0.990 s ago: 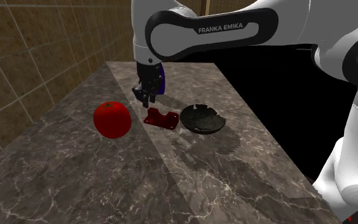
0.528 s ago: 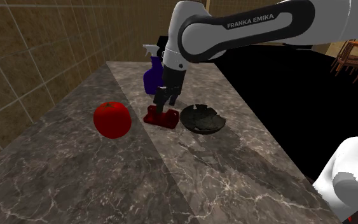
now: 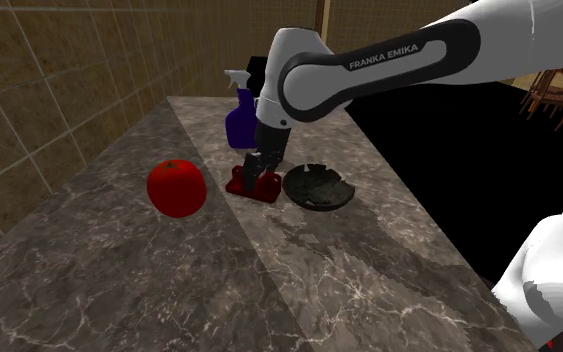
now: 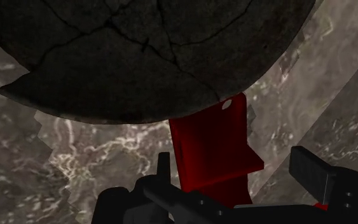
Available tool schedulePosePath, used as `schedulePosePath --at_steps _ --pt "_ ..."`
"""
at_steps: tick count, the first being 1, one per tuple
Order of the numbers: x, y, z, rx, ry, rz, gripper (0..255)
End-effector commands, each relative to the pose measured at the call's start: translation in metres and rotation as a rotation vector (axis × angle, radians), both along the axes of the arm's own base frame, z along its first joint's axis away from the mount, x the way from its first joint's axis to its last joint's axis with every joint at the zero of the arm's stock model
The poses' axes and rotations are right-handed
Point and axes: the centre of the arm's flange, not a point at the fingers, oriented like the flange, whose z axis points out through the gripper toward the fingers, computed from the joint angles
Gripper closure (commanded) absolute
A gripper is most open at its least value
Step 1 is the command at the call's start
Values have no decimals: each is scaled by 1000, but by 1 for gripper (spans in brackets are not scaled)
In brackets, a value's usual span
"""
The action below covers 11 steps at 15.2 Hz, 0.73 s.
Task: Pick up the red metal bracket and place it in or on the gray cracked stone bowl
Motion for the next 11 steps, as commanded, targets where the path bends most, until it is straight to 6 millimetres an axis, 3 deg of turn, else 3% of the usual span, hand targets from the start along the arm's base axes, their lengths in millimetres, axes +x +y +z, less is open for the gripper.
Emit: schedulePosePath --at_steps 1,6,7,11 --pt "0 1 -2 0 0 0 0" --pt "0 1 -2 0 0 0 0" --pt "0 1 -2 0 0 0 255" --pt "1 1 -2 0 0 0 255"
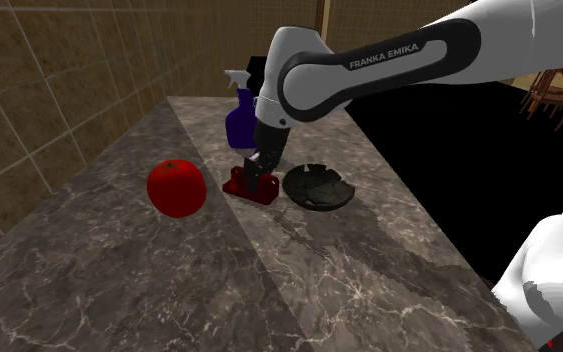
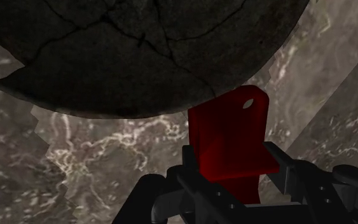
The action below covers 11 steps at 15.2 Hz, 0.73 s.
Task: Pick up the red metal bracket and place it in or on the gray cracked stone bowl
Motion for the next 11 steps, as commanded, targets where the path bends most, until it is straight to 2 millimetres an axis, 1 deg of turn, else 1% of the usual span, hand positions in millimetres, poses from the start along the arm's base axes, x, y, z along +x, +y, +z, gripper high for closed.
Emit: schedulePosePath --at_steps 1,5,11 --pt "1 -2 -5 -3 8 -2 255" --pt "0 -1 -4 -3 8 -2 255" --pt "0 -1 27 -3 8 -2 255"
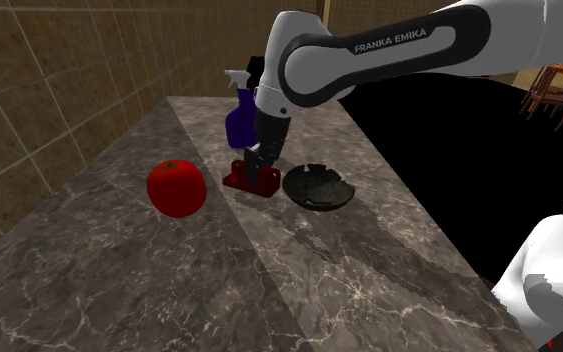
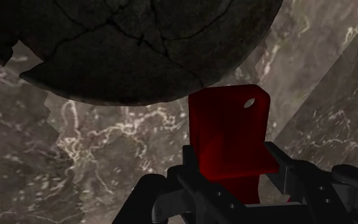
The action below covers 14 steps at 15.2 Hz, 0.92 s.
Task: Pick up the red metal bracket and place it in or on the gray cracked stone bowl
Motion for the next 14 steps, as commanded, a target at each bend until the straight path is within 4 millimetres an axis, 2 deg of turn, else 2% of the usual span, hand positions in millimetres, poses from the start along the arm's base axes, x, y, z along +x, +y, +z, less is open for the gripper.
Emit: schedulePosePath --at_steps 1,14 --pt "0 0 10 0 0 0 255" --pt "0 0 79 0 0 0 255"
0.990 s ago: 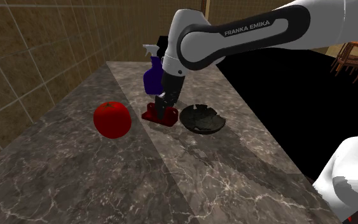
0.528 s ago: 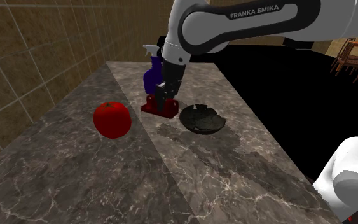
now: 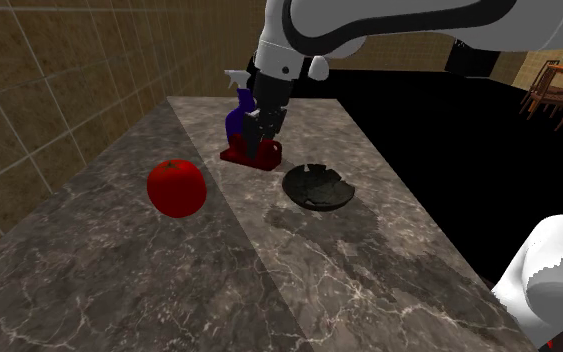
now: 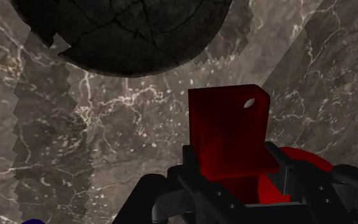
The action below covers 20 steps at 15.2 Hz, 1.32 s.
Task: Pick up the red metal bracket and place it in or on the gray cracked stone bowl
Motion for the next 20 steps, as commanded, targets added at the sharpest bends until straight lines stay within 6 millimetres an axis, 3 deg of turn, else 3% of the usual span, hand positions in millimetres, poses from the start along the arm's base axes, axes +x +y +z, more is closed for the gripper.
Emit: schedulePosePath --at_steps 1,3,15,20 --pt "1 1 12 0 0 0 255" --pt "1 1 21 0 0 0 255" --pt "-109 -113 22 0 0 0 255" --pt "-113 -118 1 0 0 0 255"
